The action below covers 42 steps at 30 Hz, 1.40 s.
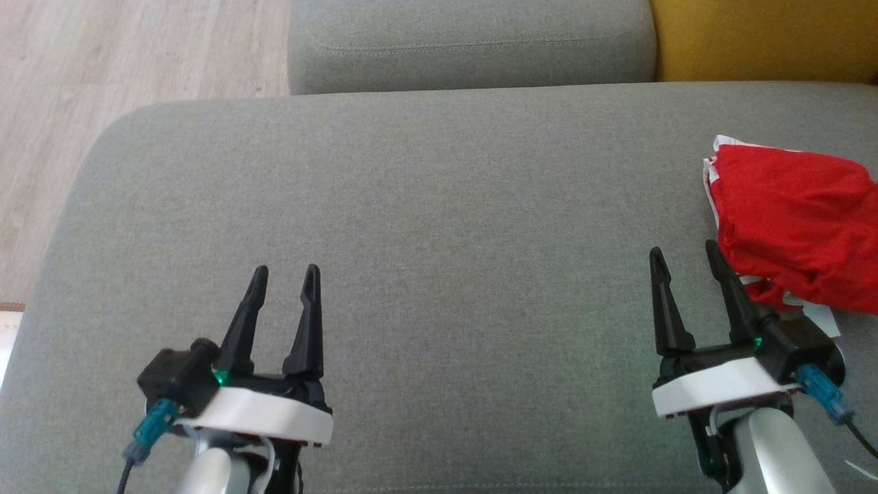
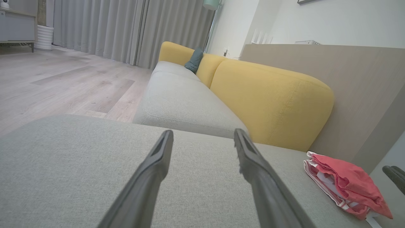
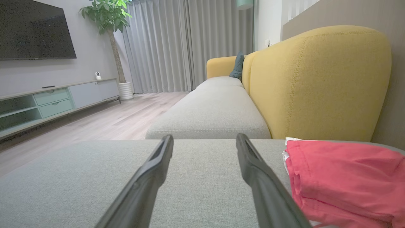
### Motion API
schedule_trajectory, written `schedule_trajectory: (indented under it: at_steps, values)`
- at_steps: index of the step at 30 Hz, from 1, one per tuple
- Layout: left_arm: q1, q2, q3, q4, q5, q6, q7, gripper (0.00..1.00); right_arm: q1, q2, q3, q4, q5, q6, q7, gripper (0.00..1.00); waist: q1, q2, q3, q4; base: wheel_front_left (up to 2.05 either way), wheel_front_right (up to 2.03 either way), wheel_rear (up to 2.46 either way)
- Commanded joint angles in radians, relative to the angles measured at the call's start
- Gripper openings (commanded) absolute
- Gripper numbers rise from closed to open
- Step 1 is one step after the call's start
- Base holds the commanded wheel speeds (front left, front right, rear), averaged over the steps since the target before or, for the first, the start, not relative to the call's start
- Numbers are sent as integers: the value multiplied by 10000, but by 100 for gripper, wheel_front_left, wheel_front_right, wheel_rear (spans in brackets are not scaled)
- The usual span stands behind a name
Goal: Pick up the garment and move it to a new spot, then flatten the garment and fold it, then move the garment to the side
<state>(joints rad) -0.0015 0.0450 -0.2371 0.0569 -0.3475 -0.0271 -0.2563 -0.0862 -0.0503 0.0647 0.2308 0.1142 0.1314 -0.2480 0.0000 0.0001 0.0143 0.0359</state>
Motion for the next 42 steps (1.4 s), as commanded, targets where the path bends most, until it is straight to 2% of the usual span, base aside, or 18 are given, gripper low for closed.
schedule_trajectory:
  at_steps: [1, 6, 7, 11, 42]
  values:
    - [-250, 52, 435, -421, -20, -3, -55, 100, -161, 0, 249, -281, 22, -7, -137, 100, 0, -1, -2, -2, 0, 0, 0]
    - [-237, 52, 482, -553, -110, 22, -55, 100, -154, 1, 268, -267, 13, -7, -137, 100, 0, -1, -39, -9, 0, 0, 0]
    - [5, -4, 115, -157, -81, 2, -4, 0, 1, 4, 2, 75, 2, 0, 4, 0, 0, -1, -40, -11, 0, 0, 0]
    - [212, -16, 90, 412, -150, 1, 18, 0, 216, 21, 3, 618, 78, 0, 27, 0, 0, -1, -43, -16, 0, 0, 0]
    - [-109, 187, 690, 804, -3472, -258, 736, 0, 116, -100, -288, 494, 3921, -2, 798, 0, 0, -1, -60, -101, 0, 0, 0]
